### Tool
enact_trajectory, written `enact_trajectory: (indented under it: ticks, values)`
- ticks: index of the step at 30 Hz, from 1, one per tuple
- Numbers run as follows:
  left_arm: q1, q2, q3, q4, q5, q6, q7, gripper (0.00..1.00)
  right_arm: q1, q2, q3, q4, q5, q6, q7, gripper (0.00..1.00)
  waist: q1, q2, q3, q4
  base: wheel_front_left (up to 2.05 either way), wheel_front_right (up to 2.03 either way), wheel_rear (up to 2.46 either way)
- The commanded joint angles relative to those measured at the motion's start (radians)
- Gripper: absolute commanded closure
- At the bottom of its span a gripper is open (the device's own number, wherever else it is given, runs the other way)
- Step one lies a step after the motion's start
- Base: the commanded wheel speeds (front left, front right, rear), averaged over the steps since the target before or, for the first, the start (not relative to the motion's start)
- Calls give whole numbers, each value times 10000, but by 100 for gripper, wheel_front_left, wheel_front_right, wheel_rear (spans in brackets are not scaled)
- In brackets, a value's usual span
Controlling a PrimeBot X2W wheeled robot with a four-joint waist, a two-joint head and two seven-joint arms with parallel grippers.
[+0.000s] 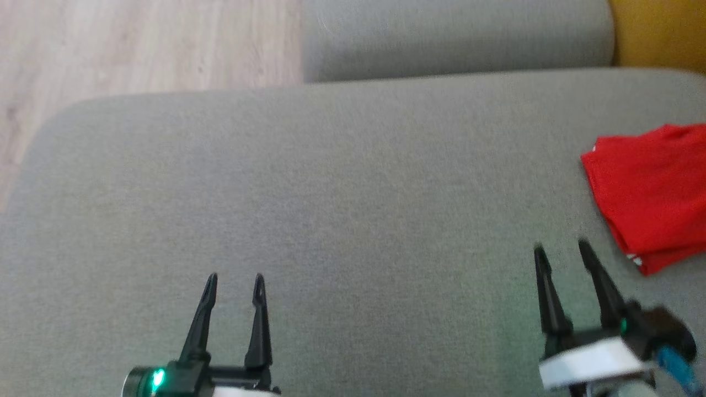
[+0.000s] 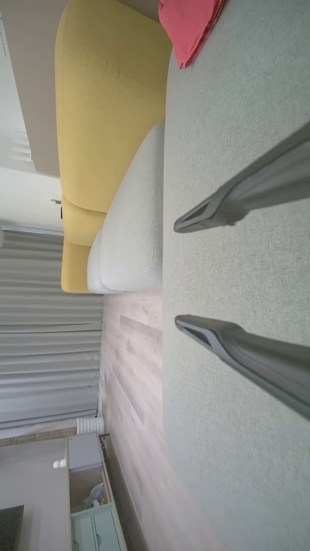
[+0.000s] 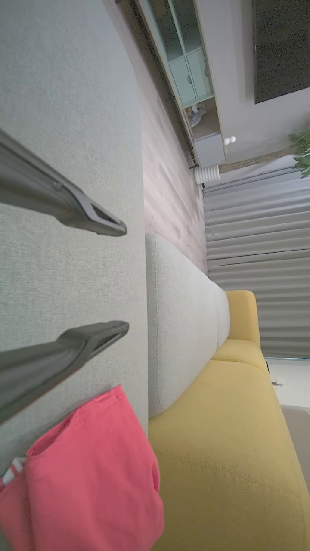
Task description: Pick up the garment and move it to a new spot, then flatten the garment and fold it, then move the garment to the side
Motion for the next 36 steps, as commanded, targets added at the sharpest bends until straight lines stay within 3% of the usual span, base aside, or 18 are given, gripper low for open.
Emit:
enact_trajectory:
  ticks: [1,22,23,29,36]
  values:
    - [-88,-39,478,-395,-28,116,-51,0,275,96,31,-545,-241,-7,-104,0,3,-1,-456,328,0,0,0]
    - [285,-39,799,-627,305,123,-51,0,964,329,-341,-908,-403,-7,-106,0,3,-1,-726,427,0,0,0]
    - [561,4,474,-282,206,70,1,100,1254,397,-542,-566,-465,2,2,100,3,-1,-727,426,0,0,0]
    - [772,4,471,560,119,70,11,100,1340,396,-483,323,-395,0,56,100,5,-1,-719,411,0,0,0]
    - [635,60,594,579,-767,-54,153,100,1179,336,-485,351,520,0,196,100,5,-1,-702,366,0,0,0]
